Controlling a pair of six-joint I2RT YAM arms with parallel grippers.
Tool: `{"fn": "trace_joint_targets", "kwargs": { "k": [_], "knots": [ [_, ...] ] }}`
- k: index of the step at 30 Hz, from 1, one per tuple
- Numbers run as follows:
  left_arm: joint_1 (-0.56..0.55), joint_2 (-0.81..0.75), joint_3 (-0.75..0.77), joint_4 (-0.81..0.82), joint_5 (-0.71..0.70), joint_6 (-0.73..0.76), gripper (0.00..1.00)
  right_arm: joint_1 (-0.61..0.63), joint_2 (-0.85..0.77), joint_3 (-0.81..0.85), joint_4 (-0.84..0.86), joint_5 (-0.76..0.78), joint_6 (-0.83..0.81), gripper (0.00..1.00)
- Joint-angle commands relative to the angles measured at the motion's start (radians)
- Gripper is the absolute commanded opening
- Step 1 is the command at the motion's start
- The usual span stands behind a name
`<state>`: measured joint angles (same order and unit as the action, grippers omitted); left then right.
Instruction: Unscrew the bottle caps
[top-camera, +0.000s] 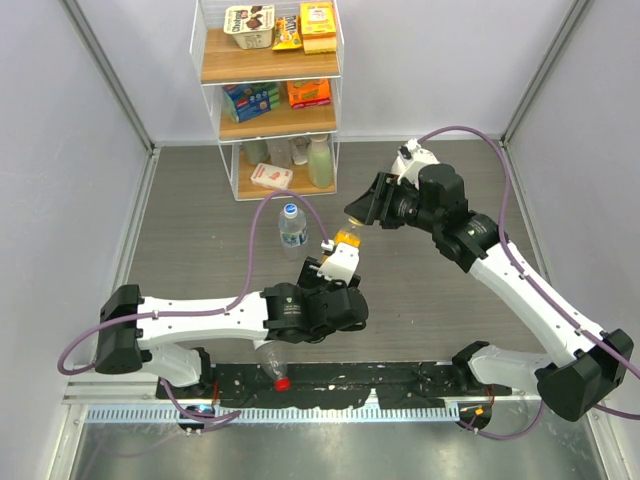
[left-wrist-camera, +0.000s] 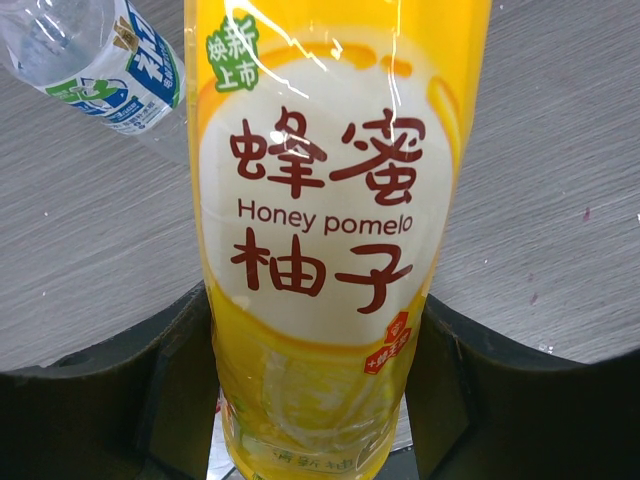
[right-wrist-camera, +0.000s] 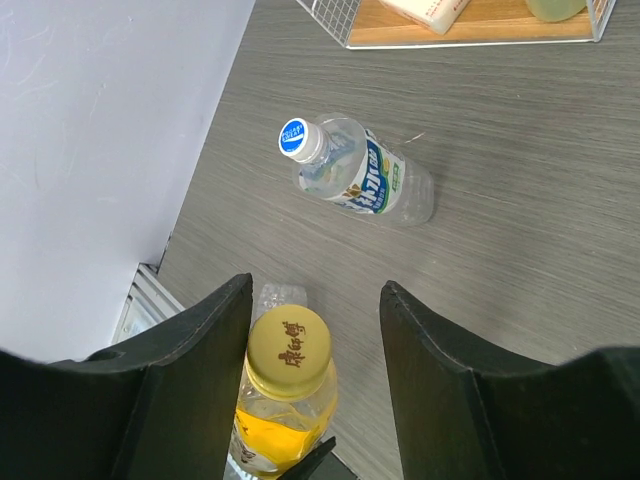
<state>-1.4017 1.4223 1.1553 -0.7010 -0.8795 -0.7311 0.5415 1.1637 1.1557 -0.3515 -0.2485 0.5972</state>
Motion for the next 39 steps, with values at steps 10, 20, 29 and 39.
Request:
{"fn": "trace_joint_targets", "kwargs": {
  "k": [10, 20, 29, 39],
  "knots": [
    [-0.005, 0.001, 0.061, -0.023, -0.046, -0.04, 0.0, 0.005, 0.007, -0.034, 0.1, -0.083, 0.026, 0.19],
    [-0.005, -0.022, 0.037, -0.009, -0.023, -0.059, 0.0, 0.005, -0.033, -0.083, 0.198, -0.176, 0.016, 0.02],
    [-0.005, -0.184, -0.11, 0.187, 0.129, -0.007, 0.0, 0.0, -0.071, -0.169, 0.419, -0.347, 0.021, 0.02],
    [-0.005, -0.382, -0.319, 0.458, 0.396, 0.039, 0.0, -0.069, -0.084, -0.257, 0.73, -0.624, 0.117, 0.02]
  ]
}}
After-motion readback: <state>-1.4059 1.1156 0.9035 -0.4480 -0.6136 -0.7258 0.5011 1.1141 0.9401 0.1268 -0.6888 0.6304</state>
